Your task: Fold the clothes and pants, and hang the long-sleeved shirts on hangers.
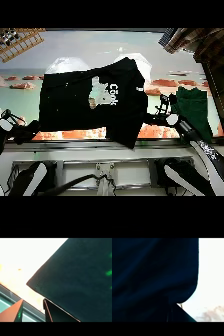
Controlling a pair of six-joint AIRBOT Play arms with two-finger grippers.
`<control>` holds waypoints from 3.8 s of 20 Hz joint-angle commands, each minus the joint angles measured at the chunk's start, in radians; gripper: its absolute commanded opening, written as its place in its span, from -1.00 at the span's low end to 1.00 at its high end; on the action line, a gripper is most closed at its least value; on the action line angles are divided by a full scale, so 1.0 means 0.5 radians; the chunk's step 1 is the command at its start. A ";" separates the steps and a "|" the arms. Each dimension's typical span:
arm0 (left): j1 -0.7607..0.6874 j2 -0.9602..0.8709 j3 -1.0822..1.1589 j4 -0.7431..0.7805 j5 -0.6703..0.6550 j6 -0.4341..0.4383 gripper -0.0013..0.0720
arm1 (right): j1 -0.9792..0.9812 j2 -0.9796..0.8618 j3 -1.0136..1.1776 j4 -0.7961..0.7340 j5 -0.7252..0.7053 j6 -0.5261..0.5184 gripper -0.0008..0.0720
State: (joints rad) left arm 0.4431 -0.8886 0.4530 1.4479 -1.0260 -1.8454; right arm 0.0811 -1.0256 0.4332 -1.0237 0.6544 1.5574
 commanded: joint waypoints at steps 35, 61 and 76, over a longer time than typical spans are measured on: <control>-0.188 0.412 1.380 -1.020 0.647 0.585 -0.97 | 0.000 0.293 1.389 0.037 0.108 -0.014 -0.91; -0.198 0.361 2.453 -0.558 0.188 0.716 -0.97 | -0.001 0.249 2.907 -0.581 1.258 0.094 -0.91; -0.539 -1.173 2.037 -0.276 0.498 0.760 -0.97 | 0.000 -1.326 2.581 -0.459 0.459 -0.105 -0.92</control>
State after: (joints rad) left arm 0.2058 -1.3499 1.4776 1.2888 -0.8745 -1.4662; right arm 0.0811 -1.5688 1.7260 -1.2751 1.0073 1.5265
